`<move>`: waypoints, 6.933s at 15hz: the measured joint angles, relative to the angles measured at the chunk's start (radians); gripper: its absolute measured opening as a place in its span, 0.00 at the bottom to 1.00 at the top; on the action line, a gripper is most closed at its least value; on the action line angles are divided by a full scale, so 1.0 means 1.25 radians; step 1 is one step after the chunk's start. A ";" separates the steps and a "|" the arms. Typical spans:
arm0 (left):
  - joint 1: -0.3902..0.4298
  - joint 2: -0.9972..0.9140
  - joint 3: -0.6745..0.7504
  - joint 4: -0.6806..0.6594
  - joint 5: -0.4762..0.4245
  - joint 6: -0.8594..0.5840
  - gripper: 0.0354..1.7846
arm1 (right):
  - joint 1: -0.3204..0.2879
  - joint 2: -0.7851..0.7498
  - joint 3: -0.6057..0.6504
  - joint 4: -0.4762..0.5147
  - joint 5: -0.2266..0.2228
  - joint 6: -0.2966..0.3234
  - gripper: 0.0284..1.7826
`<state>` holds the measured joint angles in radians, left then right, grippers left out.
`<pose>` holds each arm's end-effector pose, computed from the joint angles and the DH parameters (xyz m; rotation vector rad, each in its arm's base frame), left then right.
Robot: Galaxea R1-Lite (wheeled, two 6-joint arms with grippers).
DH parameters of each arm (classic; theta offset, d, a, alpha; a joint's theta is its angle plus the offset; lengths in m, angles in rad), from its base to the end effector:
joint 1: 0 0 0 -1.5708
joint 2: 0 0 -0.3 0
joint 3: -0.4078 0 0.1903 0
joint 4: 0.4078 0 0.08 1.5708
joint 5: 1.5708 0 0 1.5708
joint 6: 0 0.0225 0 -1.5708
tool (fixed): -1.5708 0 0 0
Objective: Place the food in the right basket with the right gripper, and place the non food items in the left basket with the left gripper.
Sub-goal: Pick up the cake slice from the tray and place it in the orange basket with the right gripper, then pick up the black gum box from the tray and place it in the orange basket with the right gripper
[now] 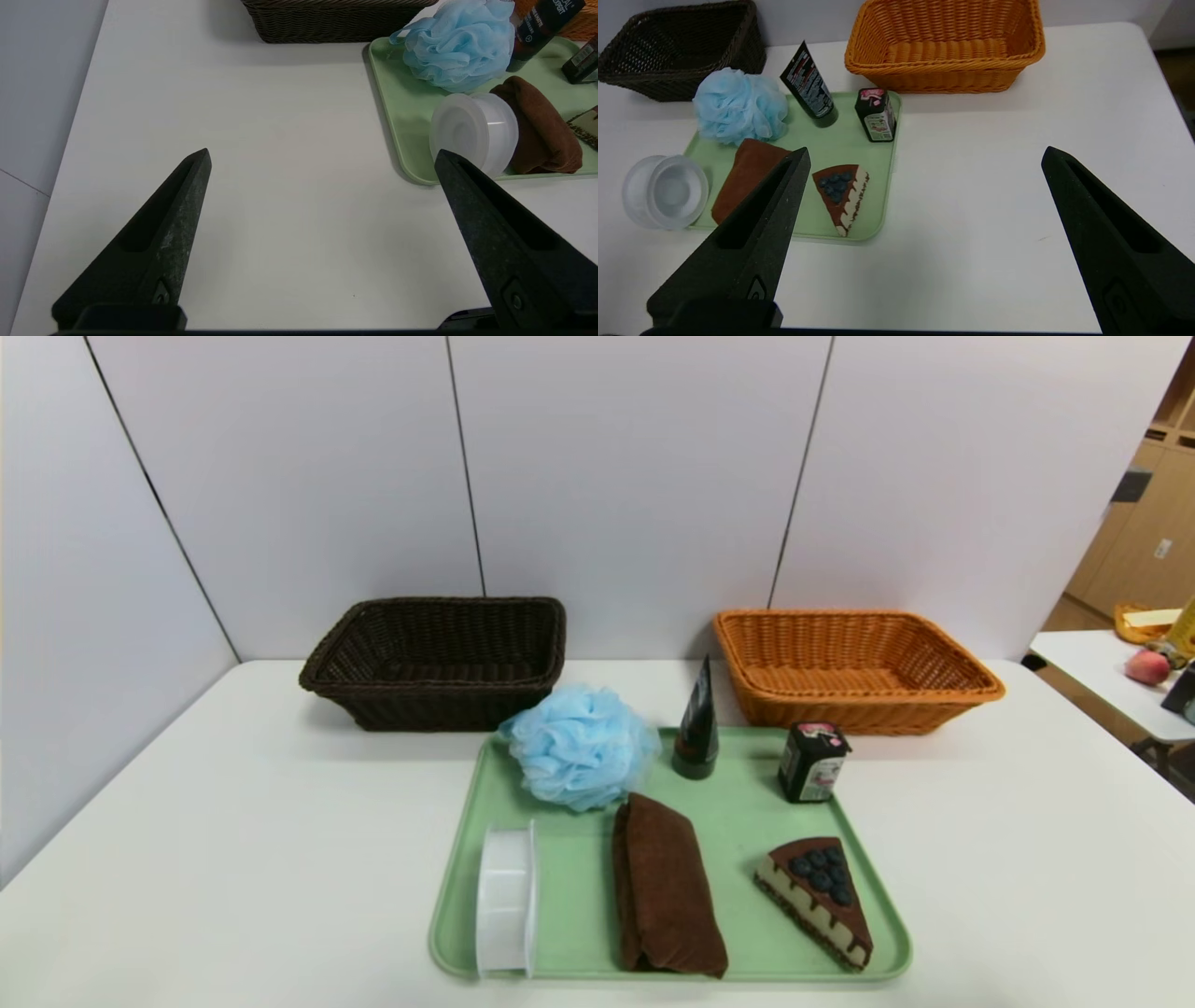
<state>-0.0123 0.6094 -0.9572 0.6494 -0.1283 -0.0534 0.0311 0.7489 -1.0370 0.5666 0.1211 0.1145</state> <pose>-0.0098 -0.0028 0.2718 -0.0704 0.3050 -0.1315 0.0246 0.0035 0.2981 0.1261 0.2869 0.1351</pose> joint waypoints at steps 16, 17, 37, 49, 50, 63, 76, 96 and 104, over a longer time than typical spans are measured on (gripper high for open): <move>-0.241 0.660 -0.341 0.073 0.108 -0.142 0.94 | 0.394 0.948 -0.692 0.615 -0.087 0.175 0.96; -0.242 0.661 -0.339 0.073 0.108 -0.143 0.94 | 0.405 0.960 -0.682 0.614 -0.106 0.183 0.96; -0.248 0.639 -0.308 0.074 0.105 -0.141 0.94 | 0.434 1.011 -0.477 0.464 -0.076 0.219 0.96; -0.248 0.637 -0.306 0.075 0.105 -0.140 0.94 | 0.430 1.001 -0.479 0.467 -0.025 0.244 0.43; -0.248 0.635 -0.305 0.076 0.105 -0.140 0.94 | 0.433 0.981 -0.481 0.468 -0.003 0.248 0.43; -0.251 0.619 -0.293 0.077 0.105 -0.140 0.94 | 0.196 0.900 -0.729 0.037 -0.015 0.216 0.42; -0.250 0.615 -0.269 0.074 0.106 -0.138 0.94 | 0.047 1.160 -0.728 -0.085 -0.048 0.208 0.58; -0.254 0.556 -0.218 0.074 0.104 -0.137 0.94 | 0.251 0.849 -0.721 0.464 -0.055 0.174 0.93; -0.254 0.532 -0.189 0.074 0.103 -0.138 0.94 | 0.298 0.952 -0.709 0.459 -0.163 0.174 0.95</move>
<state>-0.3296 1.2749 -1.1934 0.7413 0.0000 -0.2255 0.4036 1.9391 -1.9234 1.1402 -0.0826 0.3323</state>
